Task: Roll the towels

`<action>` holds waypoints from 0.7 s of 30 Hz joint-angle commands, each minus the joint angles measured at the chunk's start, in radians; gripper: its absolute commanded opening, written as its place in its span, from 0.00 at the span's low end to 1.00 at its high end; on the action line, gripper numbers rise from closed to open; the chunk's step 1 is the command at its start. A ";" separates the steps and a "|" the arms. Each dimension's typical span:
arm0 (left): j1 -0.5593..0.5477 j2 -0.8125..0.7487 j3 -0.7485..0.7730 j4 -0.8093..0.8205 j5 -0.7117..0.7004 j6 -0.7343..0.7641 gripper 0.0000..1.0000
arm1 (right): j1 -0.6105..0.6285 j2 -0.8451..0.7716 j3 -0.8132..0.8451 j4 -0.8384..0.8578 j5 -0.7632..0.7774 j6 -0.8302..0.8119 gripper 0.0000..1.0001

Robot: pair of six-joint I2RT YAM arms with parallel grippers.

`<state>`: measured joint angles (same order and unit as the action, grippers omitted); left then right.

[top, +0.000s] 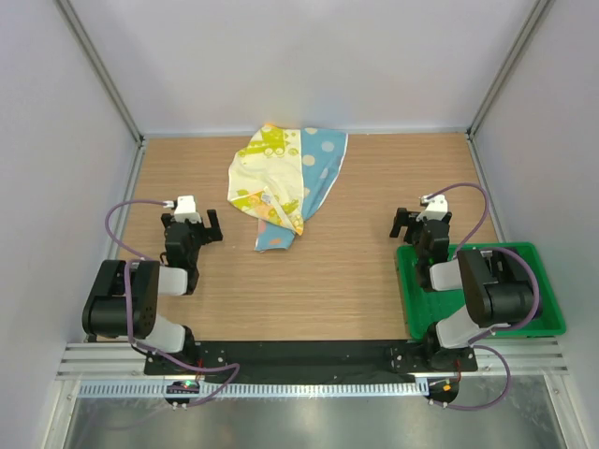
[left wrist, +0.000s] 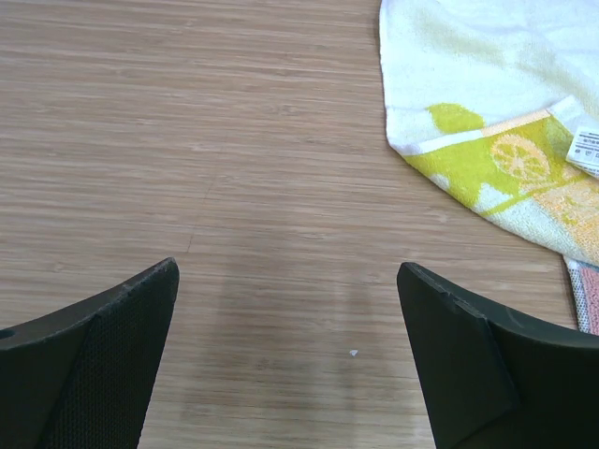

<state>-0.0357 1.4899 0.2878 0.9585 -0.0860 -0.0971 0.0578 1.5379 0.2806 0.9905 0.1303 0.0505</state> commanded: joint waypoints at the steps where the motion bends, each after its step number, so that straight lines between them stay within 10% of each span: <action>1: 0.007 0.000 0.022 0.051 -0.020 0.002 1.00 | 0.004 -0.004 0.008 0.060 0.003 -0.009 1.00; 12: 0.022 -0.020 0.030 0.031 -0.023 -0.018 1.00 | 0.007 -0.005 0.014 0.054 0.084 0.020 1.00; 17: 0.022 -0.135 0.272 -0.457 -0.060 -0.044 1.00 | 0.020 -0.134 0.023 -0.059 0.229 0.051 1.00; 21: 0.022 -0.193 0.338 -0.555 -0.021 -0.143 1.00 | 0.048 -0.268 0.101 -0.248 0.275 0.052 1.00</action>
<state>-0.0189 1.3632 0.5755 0.5663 -0.1173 -0.1581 0.0895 1.3663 0.2996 0.8268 0.3199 0.0822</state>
